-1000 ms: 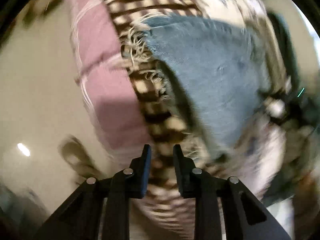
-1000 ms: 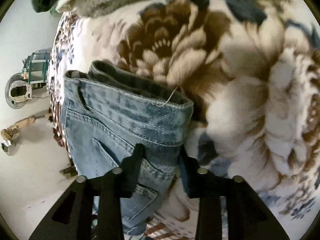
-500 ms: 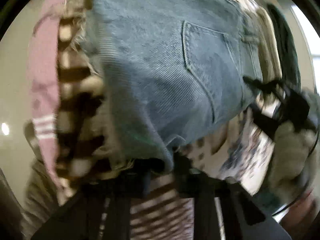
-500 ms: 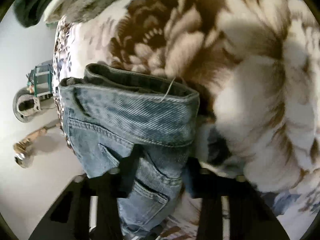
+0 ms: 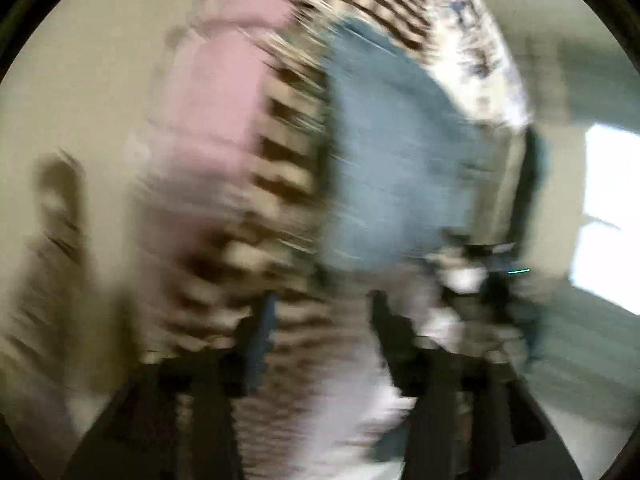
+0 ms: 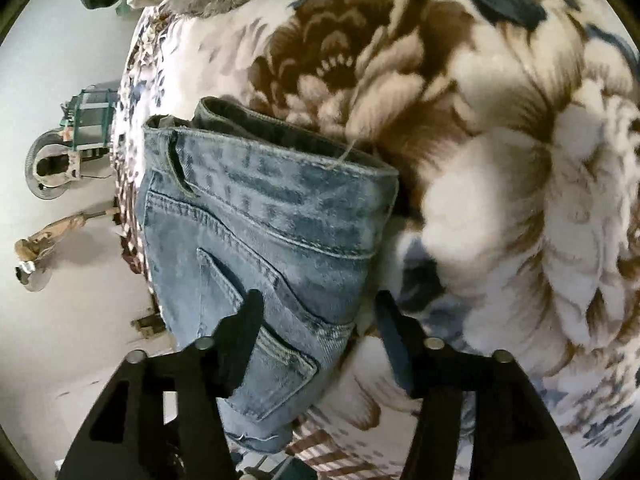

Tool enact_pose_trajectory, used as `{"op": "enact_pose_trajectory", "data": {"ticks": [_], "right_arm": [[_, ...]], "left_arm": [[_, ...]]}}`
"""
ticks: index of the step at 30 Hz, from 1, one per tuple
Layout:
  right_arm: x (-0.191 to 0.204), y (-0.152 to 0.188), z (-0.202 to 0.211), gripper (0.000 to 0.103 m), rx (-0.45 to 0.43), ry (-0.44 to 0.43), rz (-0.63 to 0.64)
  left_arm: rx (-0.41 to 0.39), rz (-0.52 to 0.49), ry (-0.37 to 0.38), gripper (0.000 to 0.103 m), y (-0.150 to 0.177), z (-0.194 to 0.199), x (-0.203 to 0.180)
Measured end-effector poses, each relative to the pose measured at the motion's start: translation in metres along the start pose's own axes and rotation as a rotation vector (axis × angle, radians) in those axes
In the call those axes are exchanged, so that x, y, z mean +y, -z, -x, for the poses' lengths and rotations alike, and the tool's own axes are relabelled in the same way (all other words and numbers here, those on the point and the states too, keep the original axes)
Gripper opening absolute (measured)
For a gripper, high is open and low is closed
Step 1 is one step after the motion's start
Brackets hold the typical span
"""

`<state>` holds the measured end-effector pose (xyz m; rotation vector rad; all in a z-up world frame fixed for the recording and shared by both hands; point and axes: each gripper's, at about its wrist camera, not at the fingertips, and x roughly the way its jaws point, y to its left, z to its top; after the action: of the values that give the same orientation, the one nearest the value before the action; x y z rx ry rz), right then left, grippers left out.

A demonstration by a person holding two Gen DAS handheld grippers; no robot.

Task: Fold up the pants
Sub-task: 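Lift the folded shorts with both grippers and carry them toward the jeans stack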

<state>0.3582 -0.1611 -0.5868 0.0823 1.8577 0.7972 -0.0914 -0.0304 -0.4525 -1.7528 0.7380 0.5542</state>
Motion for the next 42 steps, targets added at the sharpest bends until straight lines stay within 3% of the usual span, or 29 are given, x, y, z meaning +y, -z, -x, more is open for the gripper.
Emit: {"op": "enact_pose_trajectory", "data": {"ticks": [2,4,8,11,14,16,18,19,21,23,24,28,31,33,35,38,42], "right_arm": [[-0.006,0.0,0.0,0.064,0.0,0.001,-0.013],[-0.013,-0.001,-0.001,0.064,-0.004,-0.011,-0.042],[-0.027,-0.002,-0.006,0.064,-0.001,-0.052,-0.093],[-0.034,-0.004,-0.011,0.067,-0.004,-0.093,-0.116],[-0.035,-0.012,-0.021,0.071,-0.02,-0.127,-0.138],[-0.042,-0.014,-0.022,0.072,-0.044,-0.154,-0.16],[-0.042,-0.012,-0.021,0.072,-0.081,-0.167,-0.161],[-0.039,-0.012,-0.021,0.063,-0.098,-0.167,-0.151],[-0.031,-0.014,-0.02,0.036,-0.11,-0.16,-0.13],[-0.031,-0.009,-0.014,0.028,-0.135,-0.177,-0.148],[-0.031,-0.005,-0.008,0.023,-0.143,-0.187,-0.155],[-0.028,0.024,0.019,0.018,-0.169,-0.231,-0.16],[-0.033,0.064,0.034,0.018,-0.16,-0.24,-0.177],[-0.04,0.095,0.034,0.018,-0.136,-0.198,-0.17],[-0.048,0.118,0.028,0.018,-0.105,-0.152,-0.129],[-0.077,0.131,0.019,0.029,-0.075,-0.131,-0.174],[-0.107,0.129,0.01,0.048,-0.095,-0.276,-0.242]], "left_arm": [[0.052,0.061,0.12,0.063,0.003,-0.028,-0.016],[0.081,0.101,0.183,0.063,-0.002,-0.058,-0.024],[0.058,0.236,0.194,0.063,-0.01,-0.1,-0.009],[-0.002,0.406,0.2,0.063,-0.014,-0.102,0.03],[-0.064,0.571,0.258,0.063,-0.016,-0.094,0.068],[-0.086,0.615,0.276,0.06,-0.016,-0.089,0.077],[-0.129,0.641,0.266,0.051,-0.015,-0.077,0.077],[-0.145,0.631,0.257,0.038,-0.016,-0.071,0.074],[-0.192,0.527,0.189,0.029,-0.024,-0.052,0.062],[-0.205,0.423,0.129,0.014,-0.032,-0.039,0.056],[-0.21,0.366,0.111,0.012,-0.037,-0.035,0.053],[-0.209,0.114,0.042,0.01,-0.054,-0.002,0.042],[-0.195,-0.134,-0.046,0.01,-0.057,0.026,0.034],[-0.193,-0.213,-0.088,0.01,-0.056,0.038,0.043],[-0.198,-0.157,-0.052,0.014,-0.046,0.037,0.065],[-0.185,0.014,0.041,0.03,-0.035,0.018,0.091],[-0.229,0.154,0.159,0.054,-0.034,0.008,0.109]]}}
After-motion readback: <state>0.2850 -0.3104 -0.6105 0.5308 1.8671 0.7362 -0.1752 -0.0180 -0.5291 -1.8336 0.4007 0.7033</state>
